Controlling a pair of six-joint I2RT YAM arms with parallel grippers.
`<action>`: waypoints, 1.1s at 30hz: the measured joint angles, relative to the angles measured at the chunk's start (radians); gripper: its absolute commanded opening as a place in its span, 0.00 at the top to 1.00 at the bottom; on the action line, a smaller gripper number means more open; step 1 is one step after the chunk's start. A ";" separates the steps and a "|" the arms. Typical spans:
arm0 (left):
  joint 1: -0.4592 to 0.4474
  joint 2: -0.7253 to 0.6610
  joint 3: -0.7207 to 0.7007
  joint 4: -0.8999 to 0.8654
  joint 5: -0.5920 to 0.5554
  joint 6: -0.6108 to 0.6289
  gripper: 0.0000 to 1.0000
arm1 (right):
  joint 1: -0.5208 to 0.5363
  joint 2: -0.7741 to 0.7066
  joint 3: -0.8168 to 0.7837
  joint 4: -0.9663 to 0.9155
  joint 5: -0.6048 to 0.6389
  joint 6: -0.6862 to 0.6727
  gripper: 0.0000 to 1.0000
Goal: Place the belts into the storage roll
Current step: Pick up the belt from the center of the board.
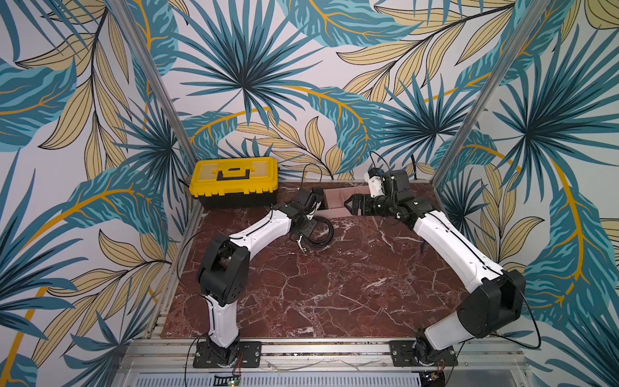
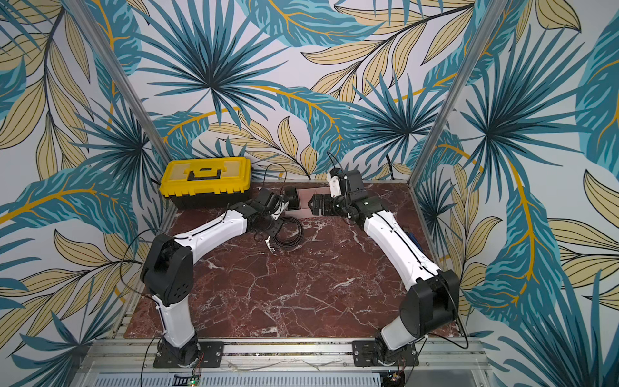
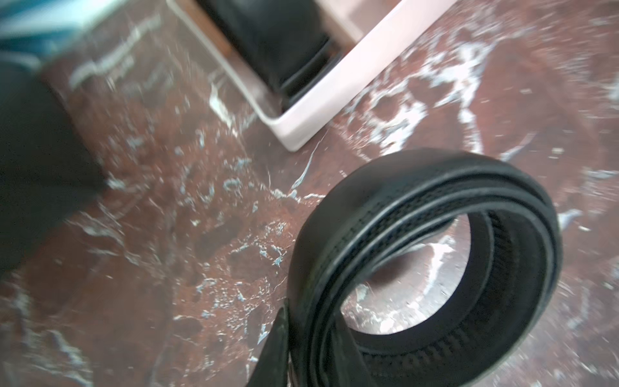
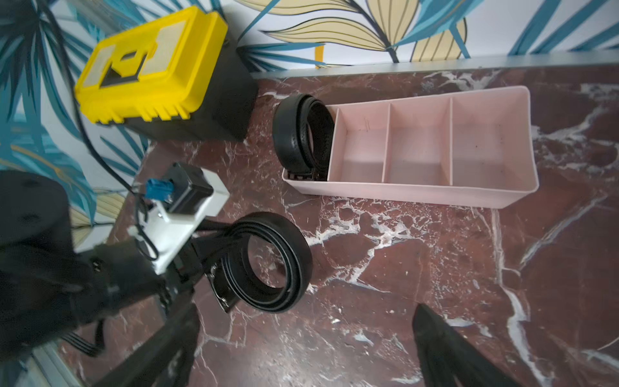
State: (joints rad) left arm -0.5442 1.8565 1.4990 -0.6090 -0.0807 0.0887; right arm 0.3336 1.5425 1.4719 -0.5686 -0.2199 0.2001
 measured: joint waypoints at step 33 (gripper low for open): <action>-0.138 -0.397 -0.204 0.098 0.313 0.611 1.00 | 0.029 0.055 0.078 -0.328 -0.528 -0.243 0.06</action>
State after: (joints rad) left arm -0.6819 1.4590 1.2945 -0.5114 0.2325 0.6994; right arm 0.3630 1.5974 1.5497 -0.8970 -0.7483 -0.0429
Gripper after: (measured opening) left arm 0.186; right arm 0.944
